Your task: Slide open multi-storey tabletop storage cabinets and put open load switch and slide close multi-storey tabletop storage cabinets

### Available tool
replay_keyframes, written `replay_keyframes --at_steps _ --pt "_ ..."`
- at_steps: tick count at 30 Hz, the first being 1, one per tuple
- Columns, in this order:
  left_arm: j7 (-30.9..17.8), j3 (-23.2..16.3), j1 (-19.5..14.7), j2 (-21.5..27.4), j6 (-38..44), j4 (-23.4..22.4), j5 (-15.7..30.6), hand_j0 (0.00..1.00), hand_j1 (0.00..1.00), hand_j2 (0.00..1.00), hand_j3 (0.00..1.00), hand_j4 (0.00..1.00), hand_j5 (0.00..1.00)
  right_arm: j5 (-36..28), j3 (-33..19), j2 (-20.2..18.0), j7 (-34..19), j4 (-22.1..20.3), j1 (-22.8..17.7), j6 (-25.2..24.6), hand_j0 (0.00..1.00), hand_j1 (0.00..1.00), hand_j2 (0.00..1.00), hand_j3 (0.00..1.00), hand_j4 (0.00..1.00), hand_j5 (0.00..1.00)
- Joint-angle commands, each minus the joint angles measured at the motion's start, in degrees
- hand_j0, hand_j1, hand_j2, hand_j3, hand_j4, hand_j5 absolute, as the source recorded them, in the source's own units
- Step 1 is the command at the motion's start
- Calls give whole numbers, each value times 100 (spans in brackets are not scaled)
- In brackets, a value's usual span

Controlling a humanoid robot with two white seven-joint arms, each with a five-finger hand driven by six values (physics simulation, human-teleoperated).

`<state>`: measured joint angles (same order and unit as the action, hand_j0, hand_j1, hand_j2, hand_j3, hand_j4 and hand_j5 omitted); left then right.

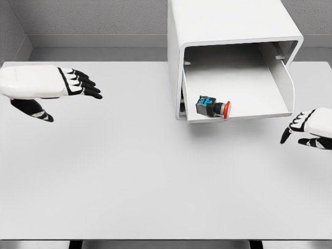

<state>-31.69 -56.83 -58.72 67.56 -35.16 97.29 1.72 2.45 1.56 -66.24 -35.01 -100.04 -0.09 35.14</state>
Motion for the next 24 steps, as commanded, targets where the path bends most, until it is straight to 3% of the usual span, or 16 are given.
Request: replay_keyframes --at_steps 1,11,24 --pt "-4 5 1 -23 16 0 31 100 100 100 100 100 100 -34 55 32 1 20 9 -14 57 57 57 57 57 57" --pt "-119 14 1 -23 16 -8 4 100 100 100 100 100 100 -16 538 172 1 73 624 -14 57 57 57 57 57 57" --pt "-136 14 -8 -23 16 -43 -5 100 100 100 100 100 100 28 978 287 1 249 1002 -14 58 58 58 58 58 58"
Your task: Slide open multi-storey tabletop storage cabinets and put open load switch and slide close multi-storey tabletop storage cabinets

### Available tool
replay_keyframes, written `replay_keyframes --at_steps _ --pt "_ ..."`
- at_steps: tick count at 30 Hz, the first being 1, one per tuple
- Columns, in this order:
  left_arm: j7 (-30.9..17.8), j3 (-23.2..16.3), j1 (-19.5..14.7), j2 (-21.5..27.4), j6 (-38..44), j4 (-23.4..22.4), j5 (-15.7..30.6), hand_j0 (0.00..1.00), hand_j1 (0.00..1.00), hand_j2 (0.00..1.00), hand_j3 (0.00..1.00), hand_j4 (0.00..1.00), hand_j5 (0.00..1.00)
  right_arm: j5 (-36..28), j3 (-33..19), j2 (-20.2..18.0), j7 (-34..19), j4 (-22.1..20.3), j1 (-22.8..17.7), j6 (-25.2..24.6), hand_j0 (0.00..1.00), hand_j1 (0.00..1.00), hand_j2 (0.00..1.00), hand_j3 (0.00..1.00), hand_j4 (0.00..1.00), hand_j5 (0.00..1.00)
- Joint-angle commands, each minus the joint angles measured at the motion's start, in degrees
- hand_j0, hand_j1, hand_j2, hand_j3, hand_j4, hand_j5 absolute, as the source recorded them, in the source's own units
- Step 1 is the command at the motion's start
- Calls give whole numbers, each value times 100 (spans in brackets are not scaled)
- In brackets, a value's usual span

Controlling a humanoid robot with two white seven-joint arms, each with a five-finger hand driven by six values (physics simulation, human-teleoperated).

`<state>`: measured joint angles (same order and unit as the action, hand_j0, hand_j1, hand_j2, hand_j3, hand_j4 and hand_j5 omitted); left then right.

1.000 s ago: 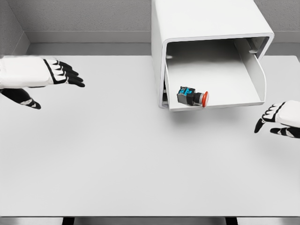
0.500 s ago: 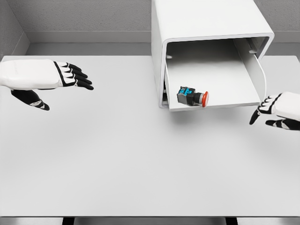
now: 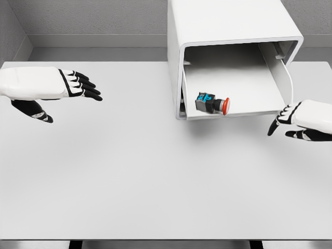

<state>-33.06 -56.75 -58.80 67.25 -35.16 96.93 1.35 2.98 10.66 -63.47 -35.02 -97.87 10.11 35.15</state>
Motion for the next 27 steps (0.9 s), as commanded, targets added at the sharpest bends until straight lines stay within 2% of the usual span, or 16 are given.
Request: replay_keyframes --at_steps 1,5,7,11,15,27 --pt "2 6 0 8 16 -7 32 100 100 100 100 100 100 -25 68 19 2 84 17 -15 58 58 58 58 58 58" --pt "2 6 0 8 16 -16 32 100 100 100 100 100 100 -25 323 106 2 374 404 -15 59 59 59 59 59 59" --pt "2 6 0 8 16 -16 32 100 100 100 100 100 100 -25 402 150 2 383 474 -15 59 59 59 59 59 59" --pt "2 15 0 8 16 -16 32 100 100 100 100 100 100 80 903 291 2 409 958 -15 59 59 59 59 59 59" --pt "2 15 0 8 16 -25 32 100 100 100 100 100 100 89 947 379 2 453 1134 -15 59 59 59 59 59 59" --pt "2 15 0 8 16 -25 32 100 100 100 100 100 100 115 1571 757 2 936 1978 -15 60 60 60 60 60 60"
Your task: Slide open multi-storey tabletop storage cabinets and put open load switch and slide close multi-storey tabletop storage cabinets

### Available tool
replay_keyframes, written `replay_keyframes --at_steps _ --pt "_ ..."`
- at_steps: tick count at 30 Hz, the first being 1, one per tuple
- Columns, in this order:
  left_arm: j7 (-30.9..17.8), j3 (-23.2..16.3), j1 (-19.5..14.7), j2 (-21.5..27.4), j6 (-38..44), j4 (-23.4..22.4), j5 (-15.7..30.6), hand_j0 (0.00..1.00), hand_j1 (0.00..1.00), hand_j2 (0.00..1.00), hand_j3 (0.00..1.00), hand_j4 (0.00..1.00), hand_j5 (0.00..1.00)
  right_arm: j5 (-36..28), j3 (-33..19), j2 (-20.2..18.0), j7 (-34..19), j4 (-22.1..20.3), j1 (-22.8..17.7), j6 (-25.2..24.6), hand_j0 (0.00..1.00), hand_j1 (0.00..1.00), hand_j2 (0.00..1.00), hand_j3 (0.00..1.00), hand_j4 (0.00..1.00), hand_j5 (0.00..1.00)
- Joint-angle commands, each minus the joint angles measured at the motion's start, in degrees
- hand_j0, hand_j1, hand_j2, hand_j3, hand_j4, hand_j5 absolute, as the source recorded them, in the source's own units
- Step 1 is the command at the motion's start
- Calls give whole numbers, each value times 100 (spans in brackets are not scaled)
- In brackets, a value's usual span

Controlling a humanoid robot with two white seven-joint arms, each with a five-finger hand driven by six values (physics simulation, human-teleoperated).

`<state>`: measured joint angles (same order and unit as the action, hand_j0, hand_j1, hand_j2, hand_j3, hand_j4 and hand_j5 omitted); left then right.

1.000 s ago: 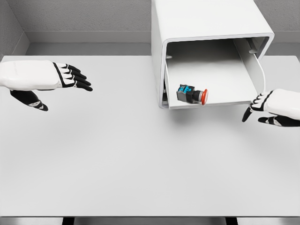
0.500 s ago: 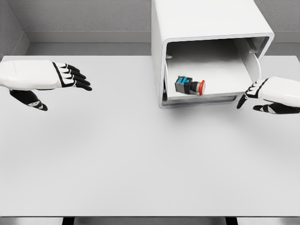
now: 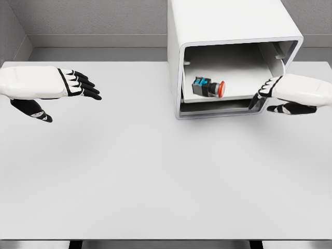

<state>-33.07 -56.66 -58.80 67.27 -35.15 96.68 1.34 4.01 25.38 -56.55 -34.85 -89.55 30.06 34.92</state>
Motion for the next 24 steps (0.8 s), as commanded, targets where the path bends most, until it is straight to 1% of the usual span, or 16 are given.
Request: replay_keyframes --at_steps 1,3,5,8,12,19,24 --pt "3 6 0 5 15 0 33 100 100 100 100 100 100 56 99 83 -15 113 0 8 60 60 60 60 60 60" --pt "3 6 0 5 15 0 33 100 100 100 100 100 100 74 274 162 -15 174 132 8 60 60 60 60 60 60" --pt "3 6 0 5 15 0 33 100 100 100 100 100 100 83 564 276 -15 385 386 8 60 60 60 60 60 60" --pt "3 6 0 5 15 0 33 100 100 100 100 100 100 162 617 346 -15 456 466 8 60 60 60 60 60 60" --pt "3 6 0 5 15 0 33 100 100 100 100 100 100 188 925 487 -15 640 685 8 61 61 61 61 61 61" --pt "3 -3 0 5 15 0 33 100 100 100 100 100 100 214 934 619 -15 886 844 8 62 62 62 62 62 62" --pt "3 -3 0 5 15 9 33 100 100 100 100 100 100 249 899 628 -15 904 949 8 62 62 62 62 62 62"
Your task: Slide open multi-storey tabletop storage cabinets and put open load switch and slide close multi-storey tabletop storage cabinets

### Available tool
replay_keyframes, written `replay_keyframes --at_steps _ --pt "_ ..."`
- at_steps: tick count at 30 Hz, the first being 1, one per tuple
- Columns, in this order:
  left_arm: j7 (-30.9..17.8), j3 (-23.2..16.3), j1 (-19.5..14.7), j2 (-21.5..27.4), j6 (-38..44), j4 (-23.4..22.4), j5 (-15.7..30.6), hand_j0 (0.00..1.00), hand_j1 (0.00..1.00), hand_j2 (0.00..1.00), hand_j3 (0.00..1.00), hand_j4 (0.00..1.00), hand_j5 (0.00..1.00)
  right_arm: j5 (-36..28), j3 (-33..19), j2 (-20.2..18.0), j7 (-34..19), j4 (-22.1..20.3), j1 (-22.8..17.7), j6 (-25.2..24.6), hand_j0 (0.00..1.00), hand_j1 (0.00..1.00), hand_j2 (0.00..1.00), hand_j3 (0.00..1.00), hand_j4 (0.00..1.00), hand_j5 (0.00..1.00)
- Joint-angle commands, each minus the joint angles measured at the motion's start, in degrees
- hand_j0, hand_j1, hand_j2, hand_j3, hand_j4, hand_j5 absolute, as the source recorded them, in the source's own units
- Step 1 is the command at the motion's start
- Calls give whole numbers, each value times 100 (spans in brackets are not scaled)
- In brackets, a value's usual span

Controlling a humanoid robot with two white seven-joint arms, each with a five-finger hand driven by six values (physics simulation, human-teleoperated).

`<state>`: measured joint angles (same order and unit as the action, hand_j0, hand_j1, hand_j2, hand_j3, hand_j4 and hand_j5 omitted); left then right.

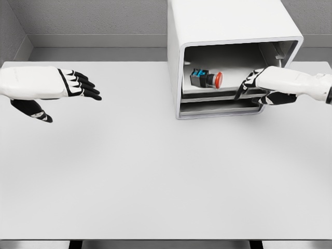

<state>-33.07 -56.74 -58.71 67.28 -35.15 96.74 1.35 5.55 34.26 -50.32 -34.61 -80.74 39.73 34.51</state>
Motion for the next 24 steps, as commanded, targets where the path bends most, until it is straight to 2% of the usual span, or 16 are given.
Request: replay_keyframes --at_steps 1,8,11,15,17,20,22,24 --pt "2 5 -9 5 15 2 32 100 100 100 100 100 100 86 -42 -4 -39 23 0 49 62 62 62 62 62 62" --pt "2 -4 0 5 15 11 32 100 100 100 100 100 100 16 -815 -65 -39 -100 -105 49 64 64 64 64 64 64" --pt "11 -4 0 -65 15 20 41 100 100 100 100 100 100 -46 -1483 -426 -39 -539 -703 49 64 64 64 64 64 64" --pt "20 -66 219 -127 15 -6 41 100 100 100 100 100 100 -46 -1773 -681 -39 -838 -1151 49 64 64 64 64 64 64" --pt "20 -74 246 -127 15 -6 41 100 100 100 100 100 100 -37 -1703 -672 -39 -918 -1424 49 64 64 64 64 64 64" --pt "20 -74 254 -118 15 -6 41 100 100 100 100 100 100 33 -1246 -681 -39 -909 -1389 49 64 64 64 64 64 64" --pt "20 -74 254 -118 15 -6 41 100 100 100 100 100 100 139 -825 -540 -39 -847 -1029 49 64 64 64 64 64 64" --pt "20 -74 254 -118 15 -6 41 100 100 100 100 100 100 262 -412 -285 -39 -566 -616 49 64 64 64 64 64 64"
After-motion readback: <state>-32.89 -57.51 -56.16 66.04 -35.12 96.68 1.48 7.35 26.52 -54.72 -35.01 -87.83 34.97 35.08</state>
